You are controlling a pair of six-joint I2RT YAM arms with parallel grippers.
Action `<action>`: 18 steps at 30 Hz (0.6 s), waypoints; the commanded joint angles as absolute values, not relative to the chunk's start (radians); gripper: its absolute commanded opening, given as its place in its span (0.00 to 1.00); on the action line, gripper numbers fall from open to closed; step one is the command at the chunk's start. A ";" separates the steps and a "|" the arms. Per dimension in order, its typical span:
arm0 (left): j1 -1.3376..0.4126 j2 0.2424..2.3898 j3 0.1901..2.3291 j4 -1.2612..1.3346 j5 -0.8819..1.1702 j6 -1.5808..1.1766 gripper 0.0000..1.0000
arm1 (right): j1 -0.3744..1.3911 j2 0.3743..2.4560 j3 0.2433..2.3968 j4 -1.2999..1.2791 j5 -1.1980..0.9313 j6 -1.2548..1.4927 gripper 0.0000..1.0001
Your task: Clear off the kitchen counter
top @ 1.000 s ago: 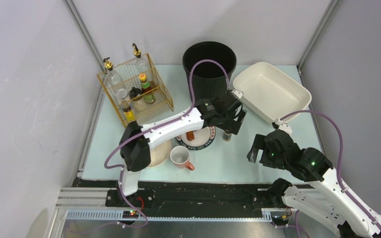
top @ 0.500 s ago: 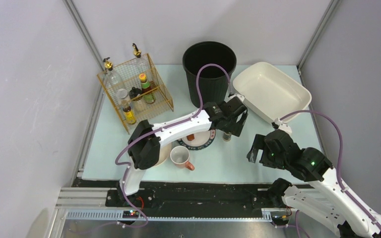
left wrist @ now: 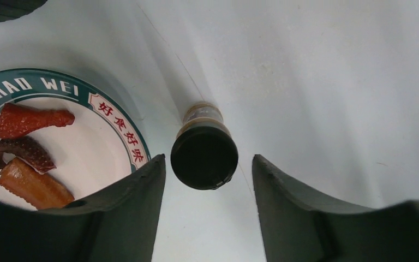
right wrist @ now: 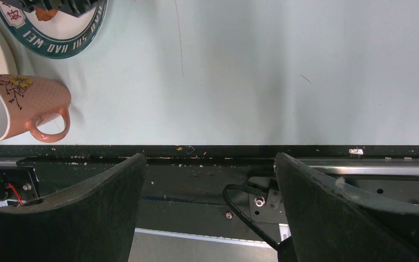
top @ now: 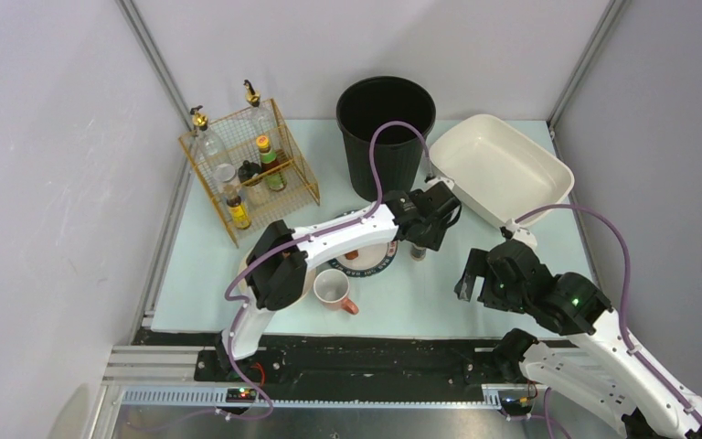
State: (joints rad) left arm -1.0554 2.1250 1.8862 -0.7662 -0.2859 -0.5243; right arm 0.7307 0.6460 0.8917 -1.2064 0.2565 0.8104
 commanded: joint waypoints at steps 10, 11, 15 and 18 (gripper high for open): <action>-1.067 2.137 1.937 -0.748 -0.318 -0.532 0.44 | 0.728 0.623 0.882 -1.199 0.261 0.816 0.92; -1.066 2.136 1.932 -0.749 -0.320 -0.531 0.43 | 0.728 0.623 0.878 -1.198 0.260 0.817 0.92; -1.067 2.118 1.910 -0.748 -0.333 -0.529 0.27 | 0.730 0.623 0.873 -1.193 0.252 0.819 0.92; -1.067 2.100 1.892 -0.748 -0.354 -0.528 0.19 | 0.729 0.622 0.871 -1.192 0.249 0.819 0.92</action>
State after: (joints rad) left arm -1.0615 2.1250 1.9095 -0.7483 -0.2955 -0.5247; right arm 0.7307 0.6327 0.8757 -1.2060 0.2485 0.8116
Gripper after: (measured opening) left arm 0.446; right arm 0.918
